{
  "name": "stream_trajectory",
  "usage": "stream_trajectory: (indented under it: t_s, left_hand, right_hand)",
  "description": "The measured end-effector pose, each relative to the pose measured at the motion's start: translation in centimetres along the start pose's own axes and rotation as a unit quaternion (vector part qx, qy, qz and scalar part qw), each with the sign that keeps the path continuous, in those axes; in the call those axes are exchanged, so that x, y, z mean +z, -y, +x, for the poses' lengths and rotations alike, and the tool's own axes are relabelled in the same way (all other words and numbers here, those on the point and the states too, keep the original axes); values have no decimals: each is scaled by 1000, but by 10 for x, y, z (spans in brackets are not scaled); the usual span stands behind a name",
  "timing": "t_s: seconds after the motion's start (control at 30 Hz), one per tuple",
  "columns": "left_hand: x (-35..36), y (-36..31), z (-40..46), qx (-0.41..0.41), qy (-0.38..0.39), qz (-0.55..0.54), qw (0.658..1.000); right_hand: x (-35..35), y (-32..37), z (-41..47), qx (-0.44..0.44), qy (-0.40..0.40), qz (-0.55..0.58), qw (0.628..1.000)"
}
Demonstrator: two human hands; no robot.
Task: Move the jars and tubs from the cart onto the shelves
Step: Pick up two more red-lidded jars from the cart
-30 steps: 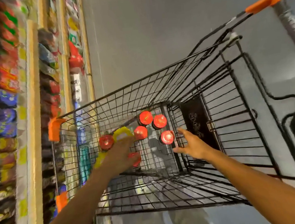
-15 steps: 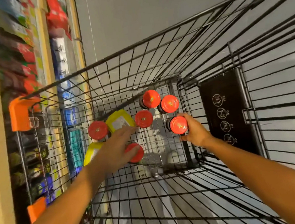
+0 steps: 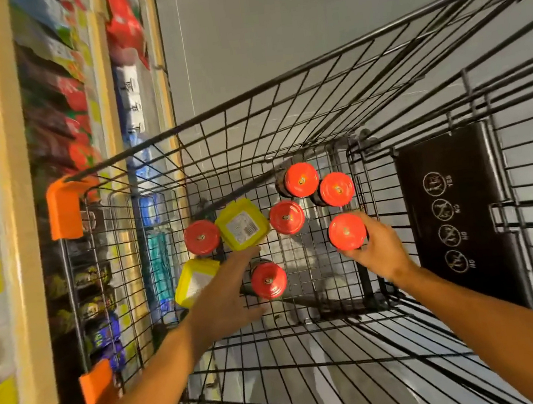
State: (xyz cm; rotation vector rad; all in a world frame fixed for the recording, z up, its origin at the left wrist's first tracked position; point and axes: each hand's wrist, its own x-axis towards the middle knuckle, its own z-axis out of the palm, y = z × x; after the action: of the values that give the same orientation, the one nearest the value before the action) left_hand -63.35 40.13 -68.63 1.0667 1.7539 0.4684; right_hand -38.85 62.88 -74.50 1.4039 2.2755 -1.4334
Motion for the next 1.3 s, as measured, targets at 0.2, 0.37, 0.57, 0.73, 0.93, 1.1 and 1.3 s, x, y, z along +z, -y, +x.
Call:
stream_trajectory:
  t_s: [0.2, 0.37, 0.57, 0.73, 0.93, 1.1, 1.3]
  left_hand:
    - [28, 17, 5, -50, 39, -1, 998]
    - [46, 35, 15, -67, -9, -26, 997]
    - [58, 39, 30, -72, -67, -78, 992]
    - [59, 40, 41, -73, -64, -76, 992]
    - [30, 3, 21, -87, -126, -106, 982]
    - [-33, -84, -32, -87, -209, -115, 967]
    - [-117, -204, -111, -28, -337, -79, 938]
  right_hand:
    - [12, 22, -37, -21, -9, 55, 998]
    - [25, 22, -55, -11, 21, 50, 998]
    - [32, 21, -65, -16, 48, 65, 997]
    - [31, 24, -67, -9, 37, 88, 995]
    - [-3, 57, -68, -29, 18, 72, 997]
    - [-66, 128, -88, -83, 18, 54, 995]
    - [-143, 235, -130, -163, -15, 71, 984]
